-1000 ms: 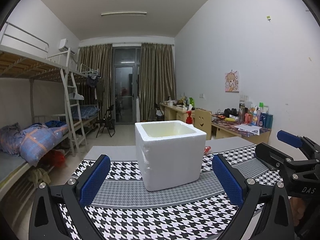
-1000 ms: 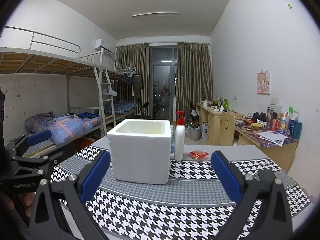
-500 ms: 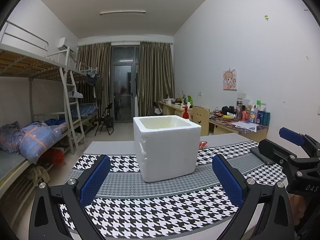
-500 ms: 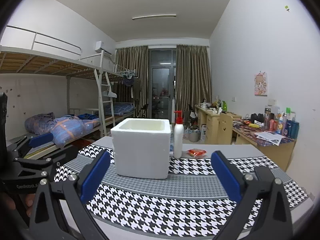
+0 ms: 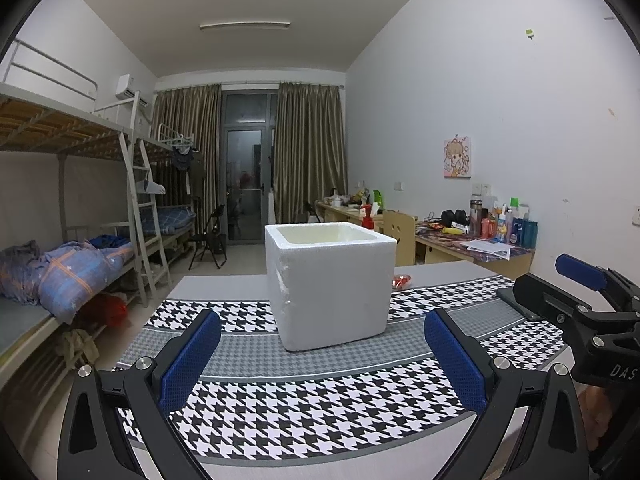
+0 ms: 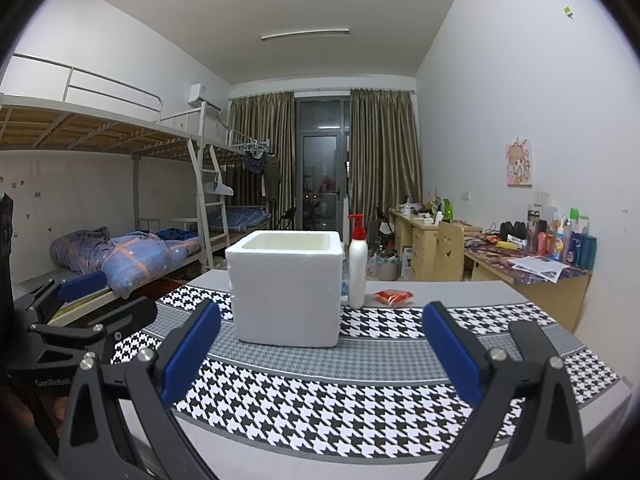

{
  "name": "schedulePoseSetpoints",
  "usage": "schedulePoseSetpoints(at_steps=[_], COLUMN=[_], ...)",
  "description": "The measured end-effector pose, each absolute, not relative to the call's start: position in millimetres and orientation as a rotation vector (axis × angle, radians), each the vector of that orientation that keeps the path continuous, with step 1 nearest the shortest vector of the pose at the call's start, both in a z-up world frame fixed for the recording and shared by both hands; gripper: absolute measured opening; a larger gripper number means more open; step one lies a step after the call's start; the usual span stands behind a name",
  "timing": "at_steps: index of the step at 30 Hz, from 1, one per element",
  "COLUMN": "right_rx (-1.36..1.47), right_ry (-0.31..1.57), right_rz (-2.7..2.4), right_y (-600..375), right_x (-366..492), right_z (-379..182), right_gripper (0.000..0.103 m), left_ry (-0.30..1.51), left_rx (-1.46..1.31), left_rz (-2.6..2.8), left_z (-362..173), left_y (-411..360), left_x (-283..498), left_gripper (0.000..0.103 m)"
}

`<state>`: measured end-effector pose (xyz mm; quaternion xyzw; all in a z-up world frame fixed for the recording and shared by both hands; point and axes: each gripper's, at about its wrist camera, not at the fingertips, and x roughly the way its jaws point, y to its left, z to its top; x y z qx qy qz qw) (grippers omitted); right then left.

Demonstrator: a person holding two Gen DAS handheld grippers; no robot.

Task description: Organize soft objects

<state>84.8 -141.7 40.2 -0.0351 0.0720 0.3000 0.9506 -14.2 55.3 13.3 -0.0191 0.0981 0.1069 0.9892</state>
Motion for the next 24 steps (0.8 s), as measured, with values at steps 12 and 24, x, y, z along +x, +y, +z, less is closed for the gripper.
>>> schedulePoseSetpoints(at_steps=[12, 24], right_rx=[-0.057, -0.055], right_ry=[0.143, 0.119], right_rz=[0.603, 0.593], right_y=[-147, -157], right_x=[77, 60], right_z=[32, 32], right_gripper=[0.102, 0.102], left_ry=[0.2, 0.195], left_rx=[-0.043, -0.039], left_rz=[0.215, 0.221], left_z=[5, 4], left_y=[55, 52], left_x=[-24, -39], left_gripper=[0.102, 0.102])
